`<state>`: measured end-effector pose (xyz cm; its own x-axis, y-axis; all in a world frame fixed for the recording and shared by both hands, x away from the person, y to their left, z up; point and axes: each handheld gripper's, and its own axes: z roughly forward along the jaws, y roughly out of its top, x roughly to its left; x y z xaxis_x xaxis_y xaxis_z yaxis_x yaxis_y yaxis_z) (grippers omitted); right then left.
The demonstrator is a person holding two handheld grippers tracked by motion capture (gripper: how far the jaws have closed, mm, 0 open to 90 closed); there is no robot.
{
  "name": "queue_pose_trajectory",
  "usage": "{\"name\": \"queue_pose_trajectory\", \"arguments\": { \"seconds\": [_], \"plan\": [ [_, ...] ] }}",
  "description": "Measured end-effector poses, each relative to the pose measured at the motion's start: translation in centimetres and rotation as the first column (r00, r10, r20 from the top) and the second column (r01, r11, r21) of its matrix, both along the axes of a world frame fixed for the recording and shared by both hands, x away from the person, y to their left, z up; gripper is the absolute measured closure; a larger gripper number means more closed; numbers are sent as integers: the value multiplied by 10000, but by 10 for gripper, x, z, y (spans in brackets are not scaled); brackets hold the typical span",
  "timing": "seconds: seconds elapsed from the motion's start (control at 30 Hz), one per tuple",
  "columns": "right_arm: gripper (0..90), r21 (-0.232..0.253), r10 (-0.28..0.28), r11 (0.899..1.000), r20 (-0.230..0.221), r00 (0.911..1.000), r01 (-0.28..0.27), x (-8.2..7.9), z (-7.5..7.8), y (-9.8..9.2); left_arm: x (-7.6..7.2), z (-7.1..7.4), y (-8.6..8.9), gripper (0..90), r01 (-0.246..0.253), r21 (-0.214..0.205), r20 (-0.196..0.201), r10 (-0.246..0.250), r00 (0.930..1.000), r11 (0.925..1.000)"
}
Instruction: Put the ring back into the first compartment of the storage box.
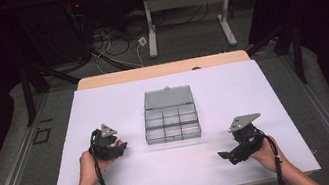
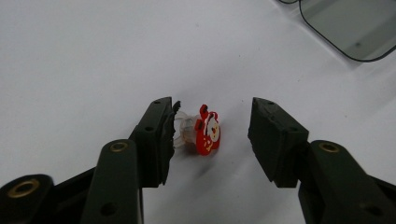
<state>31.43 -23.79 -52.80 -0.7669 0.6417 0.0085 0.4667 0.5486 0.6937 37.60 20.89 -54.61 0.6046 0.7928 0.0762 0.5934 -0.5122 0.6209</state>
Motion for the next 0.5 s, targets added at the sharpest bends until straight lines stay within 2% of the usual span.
{"name": "queue_pose_trajectory", "arguments": {
  "seconds": [0.13, 0.5],
  "plan": [
    [13, -83, 7, 10000, -136, 9999, -8, 0, 0, 0, 1, -2, 0, 548, 43, -7, -61, -43, 10000, 10000],
    [13, -126, 64, 9999, -101, 9999, -66, 0, 0, 1, 3, -4, 1, 625, -85, 64, -99, 85, 9999, 9999]
  ]
}}
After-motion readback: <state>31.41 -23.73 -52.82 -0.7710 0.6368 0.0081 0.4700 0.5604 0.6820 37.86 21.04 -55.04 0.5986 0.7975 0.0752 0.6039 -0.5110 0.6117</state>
